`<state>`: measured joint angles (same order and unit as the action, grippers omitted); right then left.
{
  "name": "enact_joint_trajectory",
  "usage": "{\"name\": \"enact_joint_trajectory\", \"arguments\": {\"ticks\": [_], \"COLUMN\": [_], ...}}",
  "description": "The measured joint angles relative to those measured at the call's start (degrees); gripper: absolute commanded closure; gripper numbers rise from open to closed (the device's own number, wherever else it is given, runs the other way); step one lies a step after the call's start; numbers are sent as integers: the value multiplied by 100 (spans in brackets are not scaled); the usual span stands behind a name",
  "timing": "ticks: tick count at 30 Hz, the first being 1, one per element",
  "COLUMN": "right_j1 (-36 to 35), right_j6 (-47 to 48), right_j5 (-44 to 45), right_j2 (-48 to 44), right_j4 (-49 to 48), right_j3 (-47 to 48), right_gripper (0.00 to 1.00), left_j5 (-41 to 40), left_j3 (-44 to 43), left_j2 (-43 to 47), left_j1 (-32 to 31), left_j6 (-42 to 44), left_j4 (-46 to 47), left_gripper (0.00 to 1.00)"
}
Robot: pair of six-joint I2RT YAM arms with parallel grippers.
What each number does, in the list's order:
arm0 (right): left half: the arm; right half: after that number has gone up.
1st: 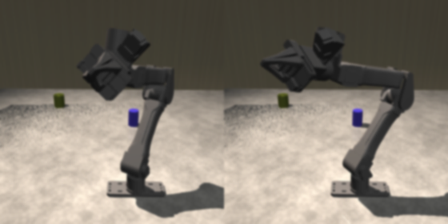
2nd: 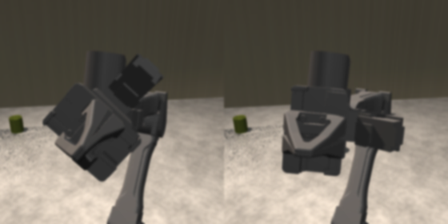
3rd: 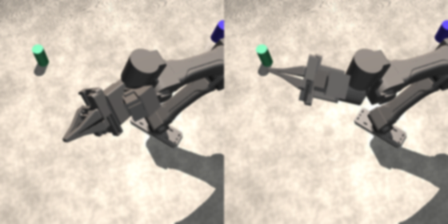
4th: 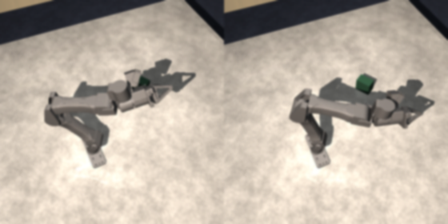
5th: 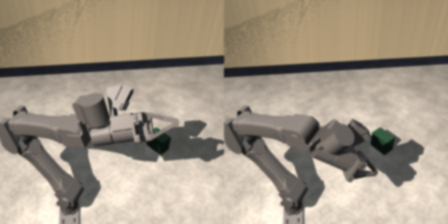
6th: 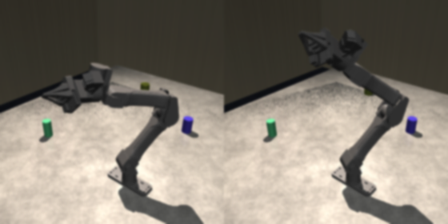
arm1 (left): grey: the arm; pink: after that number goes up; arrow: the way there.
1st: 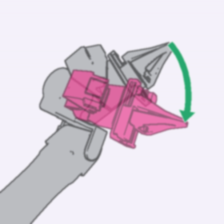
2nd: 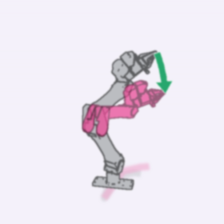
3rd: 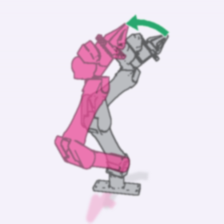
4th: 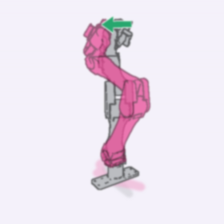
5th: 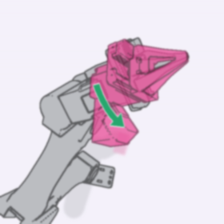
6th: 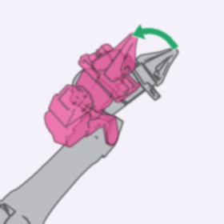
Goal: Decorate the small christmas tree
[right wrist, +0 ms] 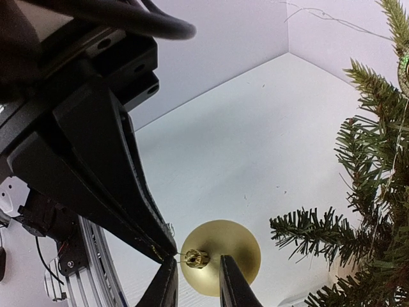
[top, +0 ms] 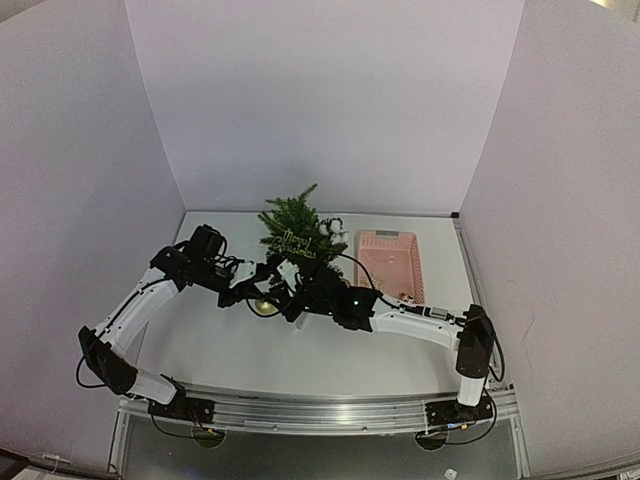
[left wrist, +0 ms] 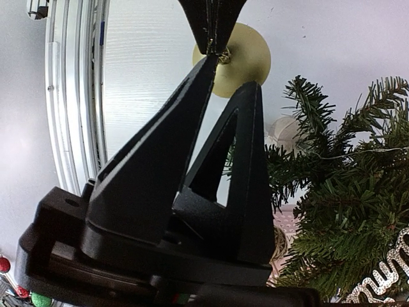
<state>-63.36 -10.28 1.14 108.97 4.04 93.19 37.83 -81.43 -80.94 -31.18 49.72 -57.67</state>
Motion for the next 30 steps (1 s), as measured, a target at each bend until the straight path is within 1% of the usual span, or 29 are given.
{"name": "enact_joint_trajectory", "arguments": {"ticks": [6,14,23,30], "right_j1": [9,-8,-20,-30], "right_j6": [95,193,281,311], "right_j5": [-125,-250,-338,-413], "right_j2": [-2,-174,-186,-186], "right_j4": [-142,-733,-900,-923], "right_j3": [-144,-768,-780,-751], "right_gripper": [76,76,77,79], "left_j5": [3,84,317,402], "left_j3": [0,-165,-225,-237], "left_j2": [21,25,36,38], "left_j1": [-2,-23,-28,-28], "left_j6": [76,154,160,244], "left_j4": [-62,-110,-237,-252], "left_gripper": [100,100,100,100]}}
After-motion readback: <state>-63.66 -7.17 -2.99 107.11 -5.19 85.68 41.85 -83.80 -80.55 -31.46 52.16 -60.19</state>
